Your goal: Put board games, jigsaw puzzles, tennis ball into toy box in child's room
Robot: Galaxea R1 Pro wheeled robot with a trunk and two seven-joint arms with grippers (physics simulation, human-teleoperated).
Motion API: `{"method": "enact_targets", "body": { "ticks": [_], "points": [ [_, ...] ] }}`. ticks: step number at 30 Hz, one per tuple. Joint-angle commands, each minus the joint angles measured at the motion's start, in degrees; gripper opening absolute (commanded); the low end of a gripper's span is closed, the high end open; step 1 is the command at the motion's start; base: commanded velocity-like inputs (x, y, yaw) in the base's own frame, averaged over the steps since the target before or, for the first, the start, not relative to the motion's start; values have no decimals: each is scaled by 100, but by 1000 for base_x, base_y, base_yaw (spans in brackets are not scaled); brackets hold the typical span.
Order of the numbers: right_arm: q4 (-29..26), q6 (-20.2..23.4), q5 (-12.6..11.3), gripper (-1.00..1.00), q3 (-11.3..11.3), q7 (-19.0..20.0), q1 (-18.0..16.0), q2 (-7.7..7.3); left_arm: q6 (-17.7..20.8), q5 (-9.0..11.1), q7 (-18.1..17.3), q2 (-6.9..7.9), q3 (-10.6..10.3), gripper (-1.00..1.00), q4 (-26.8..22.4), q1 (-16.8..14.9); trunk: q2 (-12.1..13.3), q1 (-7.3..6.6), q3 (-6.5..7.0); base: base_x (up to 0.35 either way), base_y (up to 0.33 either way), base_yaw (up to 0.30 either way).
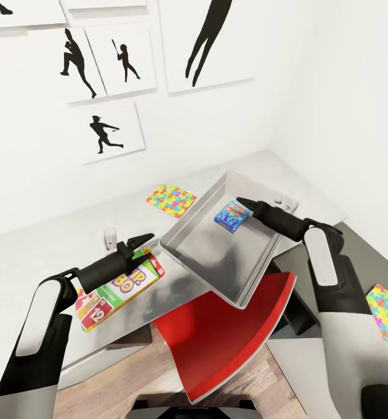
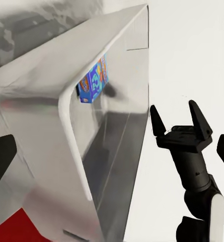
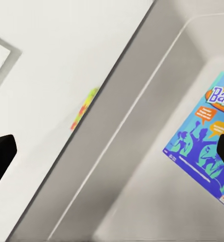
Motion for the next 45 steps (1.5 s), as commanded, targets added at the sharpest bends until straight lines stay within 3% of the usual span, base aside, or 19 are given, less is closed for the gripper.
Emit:
{"method": "enact_targets", "body": {
  "ticks": [1, 8, 10, 15, 24, 39, 45],
  "points": [
    [-145, 32, 29, 100, -4, 37, 77, -4, 23, 60, -35, 6, 11, 100, -5, 12, -9, 3, -8, 0, 0, 0],
    [-767, 112, 30, 100, 12, 29, 424, -5, 24, 54, -570, 64, 51, 100, -6, 70, -9, 3, -8, 0, 0, 0],
    [-970, 241, 30, 100, 11, 23, 567, -6, 24, 32, -815, 101, 66, 100, -7, 96, -9, 3, -7, 0, 0, 0],
    [-1140, 534, 30, 100, 3, 10, 694, 4, 24, 7, -1049, 137, 84, 100, -7, 123, -9, 3, 6, 0, 0, 0],
    [-1276, 1057, 30, 100, -41, -23, 792, -12, 21, -25, -1217, 165, 98, 100, 5, 144, -9, 3, 65, 0, 0, 0],
    [-1317, 1249, 30, 100, -84, -39, 832, -31, 24, -35, -1262, 169, 89, 100, 11, 139, -9, 3, 196, 0, 0, 0],
    [-1322, 1355, 30, 100, -210, -36, 874, -69, 24, -36, -1268, 185, 97, 100, 5, 138, -9, 3, 251, 0, 0, 0]
  ]
}}
